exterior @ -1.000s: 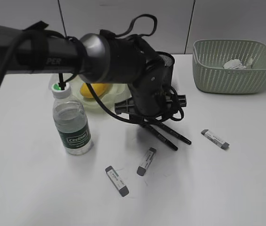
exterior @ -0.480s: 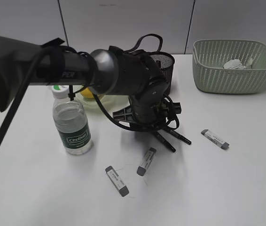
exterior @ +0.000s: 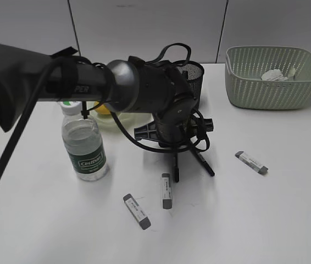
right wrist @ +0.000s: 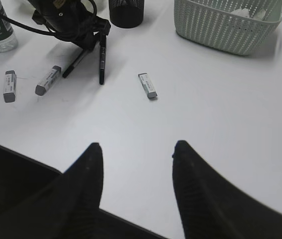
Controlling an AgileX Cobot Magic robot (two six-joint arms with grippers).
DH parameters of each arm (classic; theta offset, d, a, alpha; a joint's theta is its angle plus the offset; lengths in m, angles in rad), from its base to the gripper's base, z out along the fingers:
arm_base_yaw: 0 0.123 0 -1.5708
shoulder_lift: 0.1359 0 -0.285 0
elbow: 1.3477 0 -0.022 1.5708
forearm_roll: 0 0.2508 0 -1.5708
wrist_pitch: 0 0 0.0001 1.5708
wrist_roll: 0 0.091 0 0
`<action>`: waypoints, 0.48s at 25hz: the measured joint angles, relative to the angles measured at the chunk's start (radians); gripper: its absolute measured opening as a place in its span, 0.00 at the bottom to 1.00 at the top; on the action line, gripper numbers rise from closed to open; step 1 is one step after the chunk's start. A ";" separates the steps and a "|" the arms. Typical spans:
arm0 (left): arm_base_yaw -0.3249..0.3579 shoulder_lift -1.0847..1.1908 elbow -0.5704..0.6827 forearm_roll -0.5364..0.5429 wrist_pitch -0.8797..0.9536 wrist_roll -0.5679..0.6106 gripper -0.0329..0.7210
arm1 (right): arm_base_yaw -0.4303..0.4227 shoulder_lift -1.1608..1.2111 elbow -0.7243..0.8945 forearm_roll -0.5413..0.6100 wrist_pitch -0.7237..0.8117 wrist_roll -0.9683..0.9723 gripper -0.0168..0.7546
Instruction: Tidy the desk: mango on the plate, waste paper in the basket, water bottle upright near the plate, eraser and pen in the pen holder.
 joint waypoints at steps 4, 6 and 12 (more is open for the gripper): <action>0.000 -0.010 0.003 0.031 -0.024 -0.001 0.14 | 0.000 0.000 0.000 0.000 0.000 0.000 0.50; 0.000 -0.036 0.004 0.057 -0.051 -0.001 0.14 | 0.000 0.000 0.000 0.000 0.000 0.000 0.50; -0.001 -0.191 0.004 0.144 -0.216 -0.004 0.14 | 0.000 0.000 0.000 0.000 0.000 0.000 0.50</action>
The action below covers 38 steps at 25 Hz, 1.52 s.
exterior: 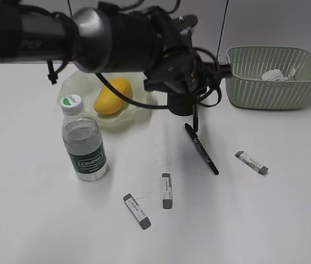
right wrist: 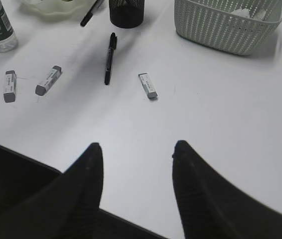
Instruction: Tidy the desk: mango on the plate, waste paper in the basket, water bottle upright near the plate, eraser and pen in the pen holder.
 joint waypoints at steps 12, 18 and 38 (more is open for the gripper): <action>0.168 0.030 -0.027 0.547 -0.589 0.000 0.14 | 0.000 0.000 0.000 0.000 0.000 0.000 0.50; 0.252 0.144 -0.169 0.541 -0.697 0.057 0.14 | 0.000 0.000 0.000 0.000 0.000 0.000 0.50; 0.268 0.273 -0.239 0.540 -0.719 0.214 0.26 | 0.000 0.000 0.000 0.000 0.000 0.000 0.50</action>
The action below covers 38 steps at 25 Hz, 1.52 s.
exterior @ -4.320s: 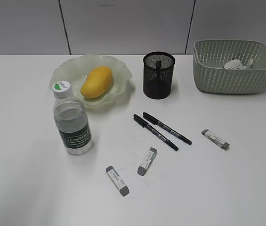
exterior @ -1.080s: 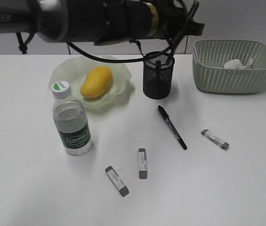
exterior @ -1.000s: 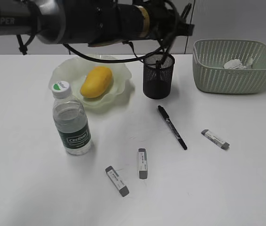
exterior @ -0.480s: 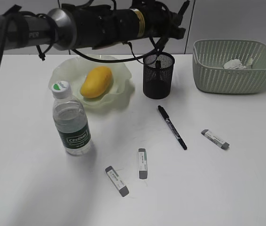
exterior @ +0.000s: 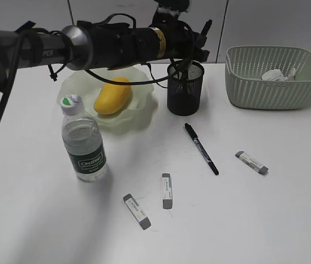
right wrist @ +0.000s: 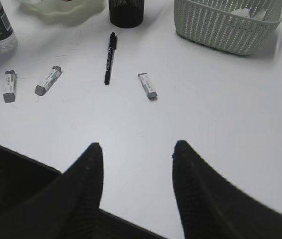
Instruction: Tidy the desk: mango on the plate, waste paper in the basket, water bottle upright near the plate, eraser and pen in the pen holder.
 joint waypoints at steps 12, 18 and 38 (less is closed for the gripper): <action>-0.034 -0.123 0.011 0.000 0.233 -0.119 0.39 | 0.000 0.000 0.000 0.000 0.000 -0.001 0.50; -0.165 -0.351 0.046 -0.218 0.796 0.298 0.35 | 0.000 0.000 0.000 0.000 0.000 -0.001 0.50; -0.193 -1.870 1.240 -0.883 1.164 0.751 0.80 | 0.000 0.000 0.000 0.000 0.000 -0.001 0.50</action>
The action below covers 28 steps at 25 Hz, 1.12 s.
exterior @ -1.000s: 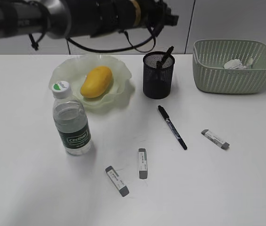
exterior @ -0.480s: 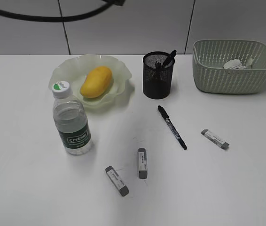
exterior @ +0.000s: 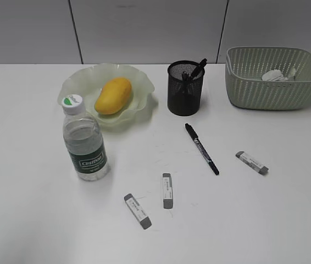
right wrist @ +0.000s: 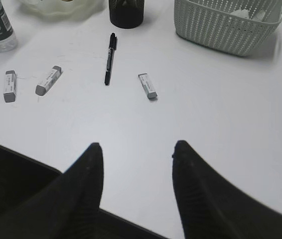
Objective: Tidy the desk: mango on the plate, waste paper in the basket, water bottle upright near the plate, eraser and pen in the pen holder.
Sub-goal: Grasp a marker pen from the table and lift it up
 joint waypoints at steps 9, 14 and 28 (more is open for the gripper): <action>0.000 -0.503 0.164 -0.058 0.165 0.074 0.78 | 0.000 0.001 -0.001 0.001 -0.003 0.000 0.50; 0.000 -0.558 0.174 -0.065 0.164 0.075 0.77 | 0.000 0.140 -0.022 0.001 -0.102 0.000 0.50; 0.295 -0.559 0.174 -0.067 0.160 0.075 0.72 | 0.000 1.649 -0.584 0.126 -0.436 0.000 0.50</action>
